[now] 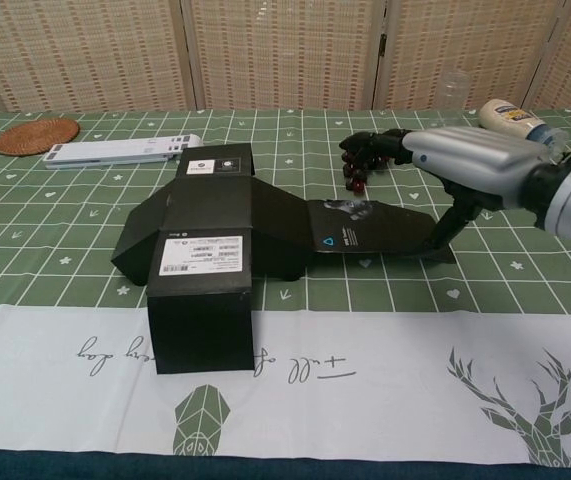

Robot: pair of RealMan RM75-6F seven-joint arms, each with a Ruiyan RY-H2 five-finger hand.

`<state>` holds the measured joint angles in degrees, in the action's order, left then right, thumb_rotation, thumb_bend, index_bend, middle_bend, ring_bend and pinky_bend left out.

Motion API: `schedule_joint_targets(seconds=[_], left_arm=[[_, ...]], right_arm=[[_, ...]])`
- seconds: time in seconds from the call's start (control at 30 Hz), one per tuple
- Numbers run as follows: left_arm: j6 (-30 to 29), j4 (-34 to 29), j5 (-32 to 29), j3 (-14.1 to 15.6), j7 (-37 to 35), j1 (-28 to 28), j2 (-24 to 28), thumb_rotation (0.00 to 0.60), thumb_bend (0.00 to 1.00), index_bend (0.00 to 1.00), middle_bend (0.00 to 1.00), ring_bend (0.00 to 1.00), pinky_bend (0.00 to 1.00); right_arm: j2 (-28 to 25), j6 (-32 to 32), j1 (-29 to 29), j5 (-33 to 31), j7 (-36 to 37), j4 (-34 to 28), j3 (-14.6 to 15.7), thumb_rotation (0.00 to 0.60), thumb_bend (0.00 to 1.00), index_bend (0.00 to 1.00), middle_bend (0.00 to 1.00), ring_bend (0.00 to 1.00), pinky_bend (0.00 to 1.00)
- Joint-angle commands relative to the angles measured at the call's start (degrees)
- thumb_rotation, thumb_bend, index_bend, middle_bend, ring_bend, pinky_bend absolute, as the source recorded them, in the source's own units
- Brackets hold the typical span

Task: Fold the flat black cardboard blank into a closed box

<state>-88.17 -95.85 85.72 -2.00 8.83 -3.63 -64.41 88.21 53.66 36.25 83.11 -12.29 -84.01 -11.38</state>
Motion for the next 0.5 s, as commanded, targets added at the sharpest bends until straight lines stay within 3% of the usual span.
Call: schedule_joint_targets(seconds=[0.03,0.5], left_arm=[[-0.12,0.15,0.05,0.03,-0.25,0.16,0.03,0.600,0.18,0.00,0.00,0.00,0.09],[-0.33,1.44,-0.26,0.08,-1.84,0.86,-0.27,0.600,0.18,0.00,0.00,0.00,0.09]], right_arm=[[3.69,-0.84,1.85,-1.92,-0.11,3.95,-0.50,0.600,0.18,0.00,0.13,0.08,0.16],[12.30,-0.37,5.18,-2.76,2.87,15.83,0.35,0.600,0.19,0.00,0.13,0.08,0.16]])
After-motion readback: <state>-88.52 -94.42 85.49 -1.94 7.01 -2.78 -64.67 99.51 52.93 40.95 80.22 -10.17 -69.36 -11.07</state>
